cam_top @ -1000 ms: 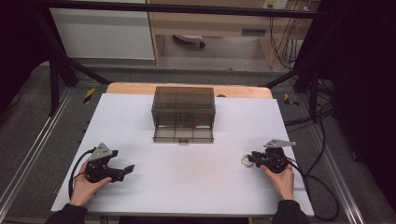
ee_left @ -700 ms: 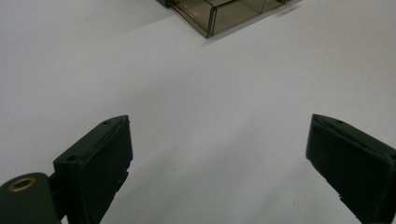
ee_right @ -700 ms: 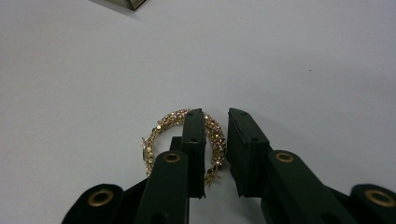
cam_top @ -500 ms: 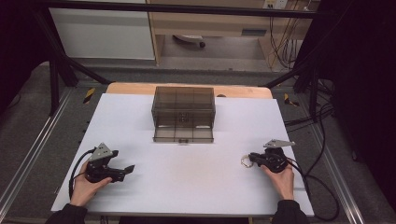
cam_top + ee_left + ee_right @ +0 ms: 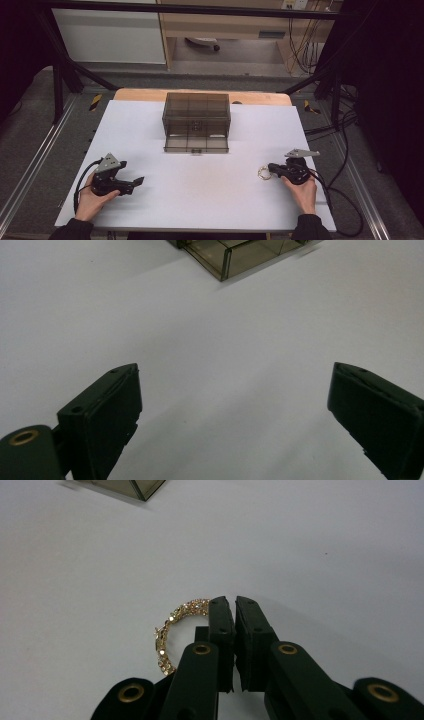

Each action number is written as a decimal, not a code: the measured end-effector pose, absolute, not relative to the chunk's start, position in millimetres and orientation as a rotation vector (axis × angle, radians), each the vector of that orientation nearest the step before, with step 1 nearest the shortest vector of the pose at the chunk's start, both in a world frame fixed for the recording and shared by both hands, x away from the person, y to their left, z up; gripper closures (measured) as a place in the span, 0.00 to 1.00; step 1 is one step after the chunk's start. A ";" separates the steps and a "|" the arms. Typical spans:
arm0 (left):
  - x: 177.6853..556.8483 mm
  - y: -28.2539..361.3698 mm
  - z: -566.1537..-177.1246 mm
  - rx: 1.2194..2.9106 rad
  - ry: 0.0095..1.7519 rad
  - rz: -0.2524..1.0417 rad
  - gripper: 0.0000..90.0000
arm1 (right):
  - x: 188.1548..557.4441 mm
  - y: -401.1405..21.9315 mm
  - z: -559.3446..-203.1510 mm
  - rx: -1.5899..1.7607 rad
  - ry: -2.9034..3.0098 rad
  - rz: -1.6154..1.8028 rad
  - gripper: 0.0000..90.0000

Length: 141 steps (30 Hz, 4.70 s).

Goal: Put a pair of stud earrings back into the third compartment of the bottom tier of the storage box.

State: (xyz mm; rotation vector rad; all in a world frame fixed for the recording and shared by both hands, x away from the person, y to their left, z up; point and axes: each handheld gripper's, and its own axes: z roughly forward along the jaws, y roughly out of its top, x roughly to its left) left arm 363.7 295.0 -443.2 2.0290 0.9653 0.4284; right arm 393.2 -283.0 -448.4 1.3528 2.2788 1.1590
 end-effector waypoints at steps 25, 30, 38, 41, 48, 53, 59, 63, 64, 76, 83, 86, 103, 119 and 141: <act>363.4 294.5 -442.9 2.027 0.964 0.431 0.08 | 383.5 -274.6 -425.7 1.326 2.233 1.223 0.97; 363.5 294.5 -443.2 2.030 0.964 0.431 0.08 | 383.2 -270.2 -422.7 1.315 2.229 1.228 0.97; 363.6 294.4 -444.0 2.031 0.968 0.433 0.08 | 383.1 -258.8 -416.0 1.293 2.228 1.241 0.97; 363.3 294.0 -443.8 2.032 0.966 0.435 0.08 | 384.2 -253.0 -413.6 1.281 2.234 1.242 0.97; 363.2 294.5 -443.7 2.031 0.968 0.434 0.08 | 387.8 -240.7 -409.0 1.267 2.240 1.244 0.97; 363.3 294.5 -443.7 2.031 0.968 0.434 0.08 | 393.6 -226.9 -404.4 1.254 2.241 1.243 0.97; 363.3 295.0 -444.0 2.030 0.970 0.433 0.08 | 400.8 -212.3 -399.5 1.242 2.243 1.240 0.97; 363.1 294.3 -443.8 2.031 0.968 0.434 0.08 | 405.3 -202.5 -397.3 1.235 2.241 1.241 0.97; 363.1 294.3 -443.8 2.031 0.968 0.434 0.08 | 406.1 -200.1 -396.8 1.240 2.241 1.243 0.97; 363.1 292.8 -445.2 2.040 0.976 0.448 0.08 | 417.7 -175.7 -391.9 1.216 2.237 1.252 0.97; 363.5 291.3 -447.3 2.046 0.981 0.455 0.08 | 427.4 -163.1 -389.7 1.221 2.223 1.257 0.97; 363.4 291.7 -446.9 2.043 0.982 0.454 0.08 | 432.4 -156.8 -390.3 1.220 2.217 1.255 0.97; 363.6 292.6 -446.5 2.043 0.978 0.449 0.08 | 467.7 -129.9 -400.5 1.260 2.192 1.203 0.97; 363.5 292.7 -446.6 2.042 0.975 0.444 0.08 | 490.2 -109.8 -423.0 1.291 2.193 1.163 0.97; 363.3 292.9 -446.9 2.043 0.974 0.443 0.08 | 485.3 -108.6 -425.4 1.219 2.242 1.110 0.82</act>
